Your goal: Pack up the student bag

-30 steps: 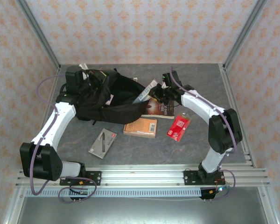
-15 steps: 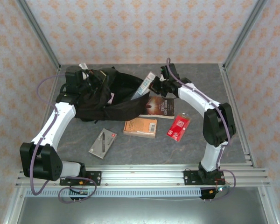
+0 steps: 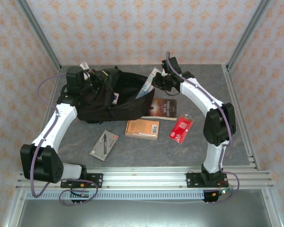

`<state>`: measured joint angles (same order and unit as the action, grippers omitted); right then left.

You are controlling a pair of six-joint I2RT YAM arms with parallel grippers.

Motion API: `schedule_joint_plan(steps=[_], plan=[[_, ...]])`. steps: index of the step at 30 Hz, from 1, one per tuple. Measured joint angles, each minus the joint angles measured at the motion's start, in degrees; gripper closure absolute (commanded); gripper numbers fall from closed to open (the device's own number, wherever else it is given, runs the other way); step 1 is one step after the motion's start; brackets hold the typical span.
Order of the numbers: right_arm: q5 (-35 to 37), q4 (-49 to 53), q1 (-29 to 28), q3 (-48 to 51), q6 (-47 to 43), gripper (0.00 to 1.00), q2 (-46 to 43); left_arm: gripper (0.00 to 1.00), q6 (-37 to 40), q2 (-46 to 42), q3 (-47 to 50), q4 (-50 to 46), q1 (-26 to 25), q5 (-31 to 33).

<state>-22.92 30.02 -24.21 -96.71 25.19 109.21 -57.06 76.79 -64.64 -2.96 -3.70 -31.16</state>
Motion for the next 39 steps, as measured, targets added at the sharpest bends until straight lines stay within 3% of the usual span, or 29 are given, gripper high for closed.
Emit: schedule_joint_plan(steps=[10,16,21,27,32,39], plan=[[2.75,0.42,-0.02,-4.09,0.09,0.77,6.08,1.0,0.04,0.63,0.0,-0.22,-0.81,0.0],[4.04,0.63,-0.02,-8.48,0.26,0.86,8.02,1.0,0.04,0.63,0.0,-0.22,-0.81,0.0],[4.55,1.79,-0.02,-14.73,-0.07,1.0,10.19,1.0,0.04,0.63,0.0,-0.22,-0.81,0.0],[3.78,1.6,-0.24,-17.07,-0.15,1.0,10.88,1.0,0.04,0.63,0.0,-0.2,-0.81,0.0],[1.53,-2.54,-0.44,-12.68,5.11,1.0,9.29,1.0,0.04,1.05,0.0,-0.17,-0.81,-0.15],[-0.15,-15.3,-0.9,-2.58,20.92,1.0,3.82,1.0,1.11,2.91,-3.1,-2.01,-1.16,-0.37]])
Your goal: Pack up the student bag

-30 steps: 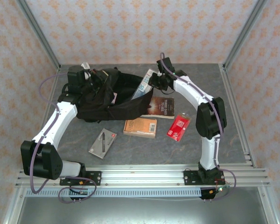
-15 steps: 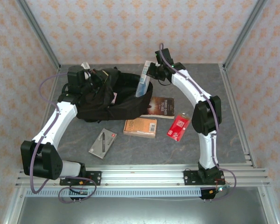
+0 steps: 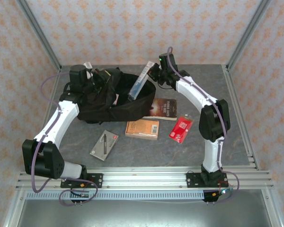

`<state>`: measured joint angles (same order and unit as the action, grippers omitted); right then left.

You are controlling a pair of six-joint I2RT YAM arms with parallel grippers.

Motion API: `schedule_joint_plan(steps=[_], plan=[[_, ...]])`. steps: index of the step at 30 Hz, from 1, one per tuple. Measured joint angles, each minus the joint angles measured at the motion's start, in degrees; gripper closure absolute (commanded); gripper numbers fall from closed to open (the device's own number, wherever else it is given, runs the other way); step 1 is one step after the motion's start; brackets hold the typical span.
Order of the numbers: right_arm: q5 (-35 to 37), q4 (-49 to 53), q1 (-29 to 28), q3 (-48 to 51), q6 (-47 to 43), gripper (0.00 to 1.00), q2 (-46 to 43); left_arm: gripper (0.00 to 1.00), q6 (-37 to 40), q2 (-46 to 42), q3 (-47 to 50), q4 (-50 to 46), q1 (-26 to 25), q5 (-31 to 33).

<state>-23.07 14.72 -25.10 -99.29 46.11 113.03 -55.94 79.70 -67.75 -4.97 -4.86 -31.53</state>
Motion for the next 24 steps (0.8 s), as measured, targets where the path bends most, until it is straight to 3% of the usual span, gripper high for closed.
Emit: schedule_joint_plan(steps=[15,24], plan=[[2.4,-16.48,-7.89,7.34,16.55,1.0,-0.37,1.0,3.48,3.45,-6.6,-5.4,-2.29,0.9],[4.24,-16.33,-12.7,-0.26,19.23,1.0,6.99,1.0,3.96,4.59,-10.12,-6.93,-2.29,2.03]])
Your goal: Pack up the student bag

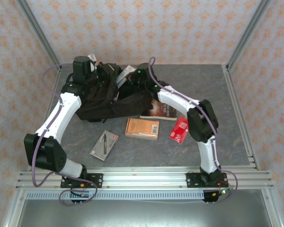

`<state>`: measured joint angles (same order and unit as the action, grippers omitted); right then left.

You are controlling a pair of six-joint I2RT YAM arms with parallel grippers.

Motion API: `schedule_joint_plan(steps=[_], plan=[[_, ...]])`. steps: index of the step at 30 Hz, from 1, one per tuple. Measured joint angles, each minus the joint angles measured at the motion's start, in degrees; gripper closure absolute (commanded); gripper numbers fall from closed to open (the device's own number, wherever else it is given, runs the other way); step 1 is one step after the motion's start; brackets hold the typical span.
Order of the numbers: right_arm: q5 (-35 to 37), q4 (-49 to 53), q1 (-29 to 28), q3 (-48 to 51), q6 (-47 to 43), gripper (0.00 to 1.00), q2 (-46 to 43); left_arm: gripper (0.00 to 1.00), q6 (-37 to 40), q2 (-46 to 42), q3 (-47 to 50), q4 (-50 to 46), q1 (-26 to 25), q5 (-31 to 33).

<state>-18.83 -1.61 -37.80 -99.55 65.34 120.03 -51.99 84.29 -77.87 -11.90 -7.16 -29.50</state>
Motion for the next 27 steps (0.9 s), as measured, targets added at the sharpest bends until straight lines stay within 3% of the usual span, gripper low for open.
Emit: schedule_joint_plan(steps=[3,4,6,7,11,18,27], plan=[[-0.22,2.1,-2.56,-5.22,0.5,1.0,5.31,1.0,0.28,0.22,-0.39,-0.39,0.0,0.2],[-0.37,3.04,-3.45,-7.52,0.48,0.92,7.37,1.0,0.57,0.33,-0.48,-0.52,0.0,0.26],[-0.79,4.94,-4.96,-11.34,0.63,0.62,10.67,1.0,0.94,0.5,-0.5,-0.76,0.0,0.37],[-1.09,5.68,-5.66,-12.72,0.5,0.52,11.89,1.0,1.09,0.57,-0.5,-0.81,0.0,0.37],[-1.53,8.2,-7.08,-13.09,-0.5,0.37,12.46,1.0,1.4,0.61,-0.52,-0.87,0.0,0.39],[-1.64,10.03,-4.59,-6.64,-5.9,0.27,6.75,1.0,2.27,0.61,-0.52,-1.79,0.02,1.51],[1.38,17.03,0.11,3.82,-21.38,0.26,-12.15,1.0,2.6,0.61,-0.52,-1.81,0.07,2.08]])
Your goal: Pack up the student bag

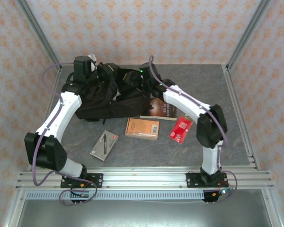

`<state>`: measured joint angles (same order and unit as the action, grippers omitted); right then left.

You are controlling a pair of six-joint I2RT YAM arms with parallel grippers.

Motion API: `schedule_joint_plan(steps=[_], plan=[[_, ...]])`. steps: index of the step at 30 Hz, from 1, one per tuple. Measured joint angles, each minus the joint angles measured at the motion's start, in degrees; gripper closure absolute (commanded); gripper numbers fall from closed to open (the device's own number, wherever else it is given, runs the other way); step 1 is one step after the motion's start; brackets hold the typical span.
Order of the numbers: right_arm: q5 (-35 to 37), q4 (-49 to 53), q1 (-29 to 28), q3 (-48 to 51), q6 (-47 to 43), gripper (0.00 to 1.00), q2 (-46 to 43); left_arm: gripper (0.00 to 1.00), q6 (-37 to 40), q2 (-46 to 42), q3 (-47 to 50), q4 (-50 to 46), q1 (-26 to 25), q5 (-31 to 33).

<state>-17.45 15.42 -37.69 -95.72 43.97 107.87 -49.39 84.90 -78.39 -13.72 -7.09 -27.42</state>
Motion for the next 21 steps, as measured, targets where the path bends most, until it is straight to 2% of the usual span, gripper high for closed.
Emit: schedule_joint_plan(steps=[6,12,17,21], plan=[[3.8,8.24,-0.15,6.93,-10.84,0.27,-12.15,1.0,-0.04,0.0,0.02,-0.15,0.0,0.59],[8.63,16.94,-0.13,17.68,-17.27,0.27,-20.92,1.0,-0.2,0.0,0.07,-1.11,0.0,0.9],[16.09,24.22,0.02,25.11,-17.11,0.3,-26.64,1.0,-0.02,-0.35,0.81,-2.36,-0.04,1.29],[19.87,29.46,2.51,29.2,-13.38,0.32,-30.49,1.0,-0.31,-2.71,4.48,-1.95,-0.04,1.33]])
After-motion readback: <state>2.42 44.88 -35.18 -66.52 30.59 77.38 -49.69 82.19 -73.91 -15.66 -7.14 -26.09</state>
